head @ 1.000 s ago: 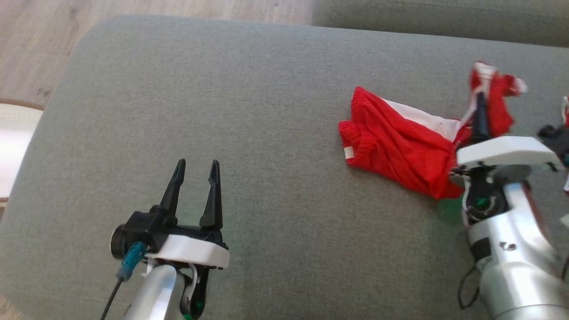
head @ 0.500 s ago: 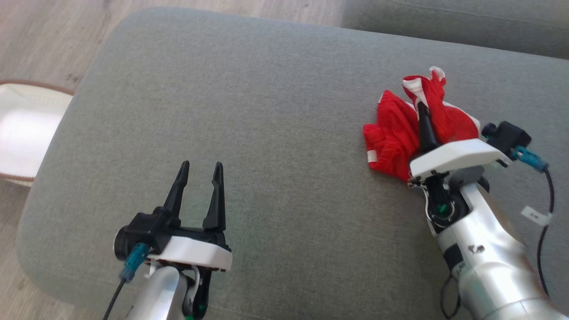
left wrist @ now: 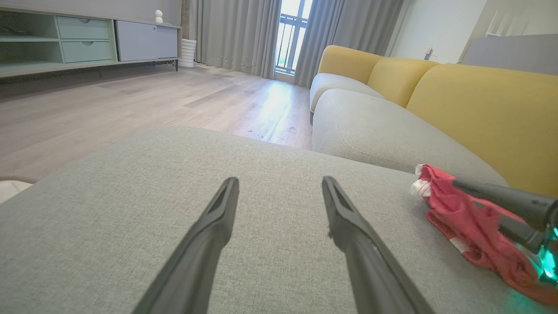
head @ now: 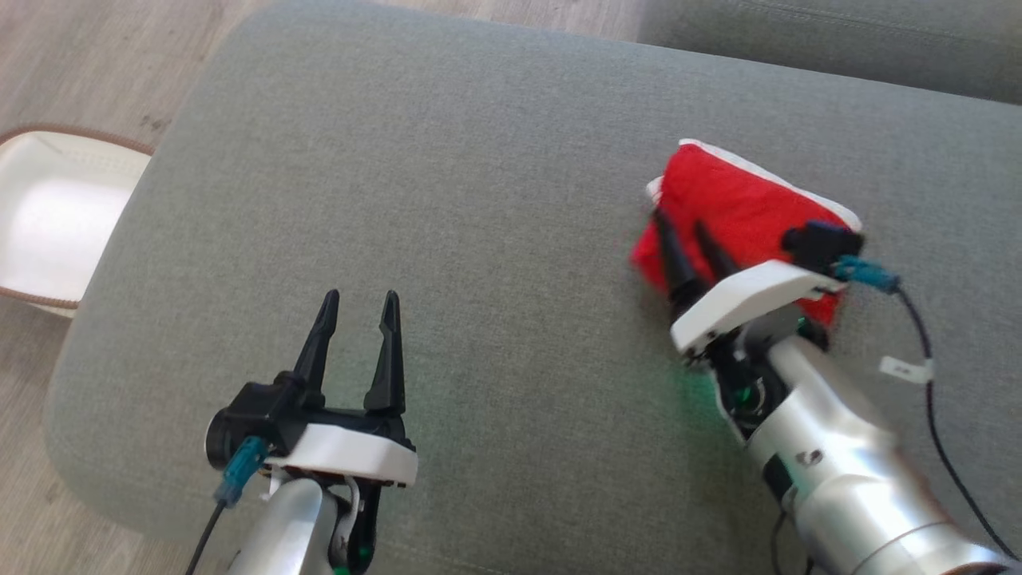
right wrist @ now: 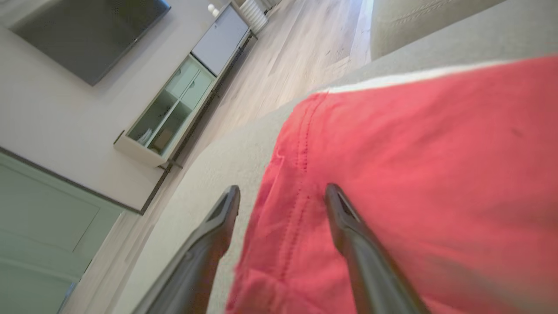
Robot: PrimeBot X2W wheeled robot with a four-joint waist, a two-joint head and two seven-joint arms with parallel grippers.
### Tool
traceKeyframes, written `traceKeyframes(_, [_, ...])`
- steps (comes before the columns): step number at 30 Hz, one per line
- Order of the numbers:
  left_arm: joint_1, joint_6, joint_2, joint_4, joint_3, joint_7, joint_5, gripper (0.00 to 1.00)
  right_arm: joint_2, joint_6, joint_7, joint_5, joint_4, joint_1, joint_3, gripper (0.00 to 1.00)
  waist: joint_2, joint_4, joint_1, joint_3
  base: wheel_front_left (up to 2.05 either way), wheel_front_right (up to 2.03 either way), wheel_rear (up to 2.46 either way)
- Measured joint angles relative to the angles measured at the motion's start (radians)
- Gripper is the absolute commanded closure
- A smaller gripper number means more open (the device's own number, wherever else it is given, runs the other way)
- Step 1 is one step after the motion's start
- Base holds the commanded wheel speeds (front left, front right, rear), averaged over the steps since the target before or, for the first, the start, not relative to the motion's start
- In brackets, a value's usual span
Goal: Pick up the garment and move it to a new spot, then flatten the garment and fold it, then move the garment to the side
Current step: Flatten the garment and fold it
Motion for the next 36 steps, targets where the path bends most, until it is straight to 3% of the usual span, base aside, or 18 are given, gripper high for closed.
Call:
traceKeyframes(9, [0.002,0.004,0.0,0.0,0.012,0.0,0.0,0.0,0.0,0.0,0.051,0.051,-0.032,0.03,0.191,0.0,0.0,-0.054,0.0,-0.027,0.0,0.0,0.0])
traceKeyframes(13, [0.021,0.003,0.0,-0.005,0.034,0.0,0.005,0.0,0.0,0.0,0.009,0.048,-0.056,0.022,0.212,0.0,0.0,-0.098,-0.0001,-0.039,0.0,0.0,0.0])
traceKeyframes(18, [0.032,-0.01,0.0,-0.042,0.06,0.0,0.011,0.0,-0.008,0.0,-0.086,-0.066,-0.057,0.002,0.208,0.0,0.0,-0.163,-0.0001,-0.054,0.0,0.0,0.0])
traceKeyframes(23, [0.032,-0.021,0.001,-0.111,0.086,0.0,0.011,0.0,-0.057,0.0,-0.123,-0.212,-0.07,0.003,0.089,0.0,0.0,-0.232,-0.0001,-0.07,0.0,0.0,0.0])
traceKeyframes(27, [0.032,-0.03,0.001,-0.161,0.102,0.0,0.011,0.0,-0.086,0.0,-0.125,-0.409,-0.186,0.049,-0.109,0.0,0.0,-0.283,-0.0001,-0.077,0.0,0.0,0.0])
traceKeyframes(30, [0.032,-0.038,0.001,-0.182,0.101,-0.001,0.012,0.0,-0.072,0.0,-0.127,-0.547,-0.302,0.151,-0.242,0.0,0.0,-0.314,-0.0001,-0.081,0.0,0.0,0.0])
traceKeyframes(36, [0.032,-0.038,0.001,-0.191,0.105,-0.001,0.029,0.0,-0.017,0.0,-0.127,-0.713,-0.441,0.353,-0.372,0.0,0.0,-0.351,-0.0001,-0.082,0.0,0.0,0.0])
